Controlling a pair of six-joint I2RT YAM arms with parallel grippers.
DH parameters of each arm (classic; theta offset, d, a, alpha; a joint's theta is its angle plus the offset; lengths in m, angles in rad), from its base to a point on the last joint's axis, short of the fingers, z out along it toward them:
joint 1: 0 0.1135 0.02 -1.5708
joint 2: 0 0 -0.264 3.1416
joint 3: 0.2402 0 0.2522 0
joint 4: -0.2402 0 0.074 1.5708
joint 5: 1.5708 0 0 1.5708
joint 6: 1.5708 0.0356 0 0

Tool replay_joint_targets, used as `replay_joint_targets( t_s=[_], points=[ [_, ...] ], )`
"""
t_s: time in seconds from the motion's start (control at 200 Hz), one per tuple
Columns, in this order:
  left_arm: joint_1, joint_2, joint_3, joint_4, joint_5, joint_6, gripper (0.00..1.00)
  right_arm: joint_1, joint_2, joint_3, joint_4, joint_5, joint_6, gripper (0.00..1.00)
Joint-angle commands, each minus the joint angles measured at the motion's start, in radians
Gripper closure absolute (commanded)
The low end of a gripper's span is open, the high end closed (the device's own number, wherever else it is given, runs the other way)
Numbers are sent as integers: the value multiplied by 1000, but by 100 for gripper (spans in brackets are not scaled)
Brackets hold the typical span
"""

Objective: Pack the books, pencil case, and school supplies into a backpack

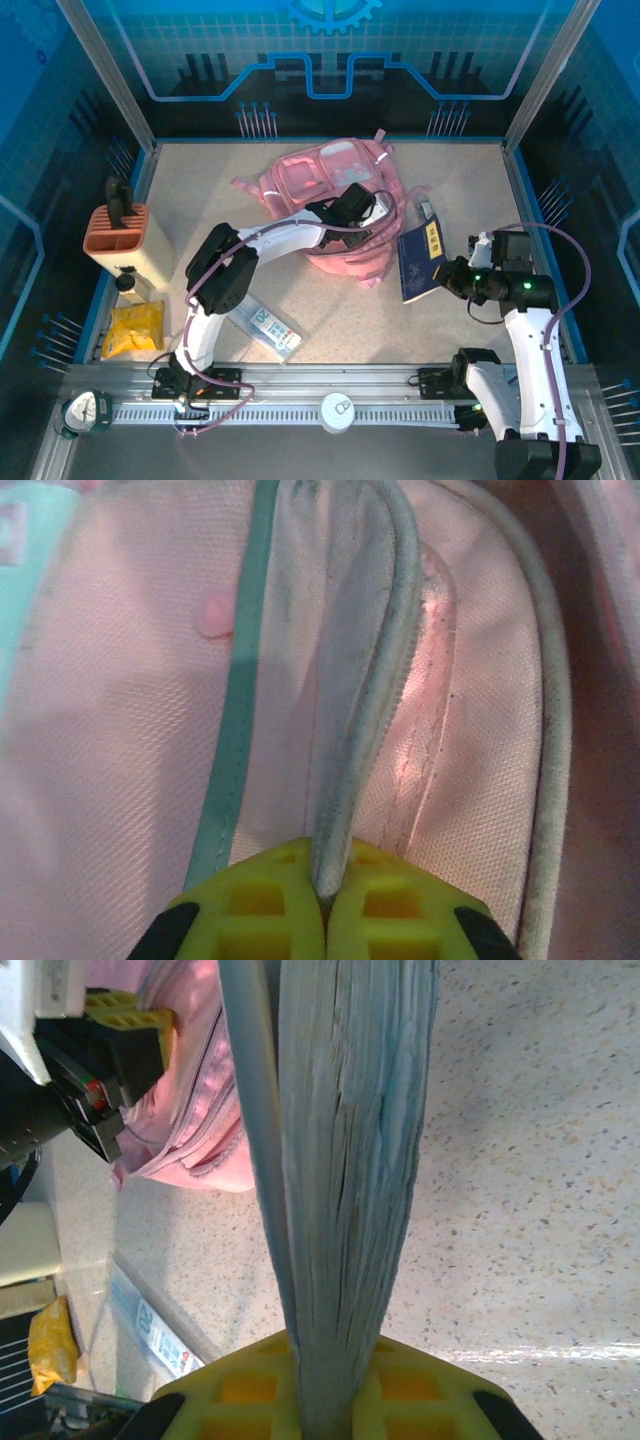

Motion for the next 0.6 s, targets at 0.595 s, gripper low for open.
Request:
replay_joint_targets(
  t_s=[0.595],
  points=[
    [106,-288,261,-142,-34,-173,100,387,517,39,907,-107,360,100]
  ],
)
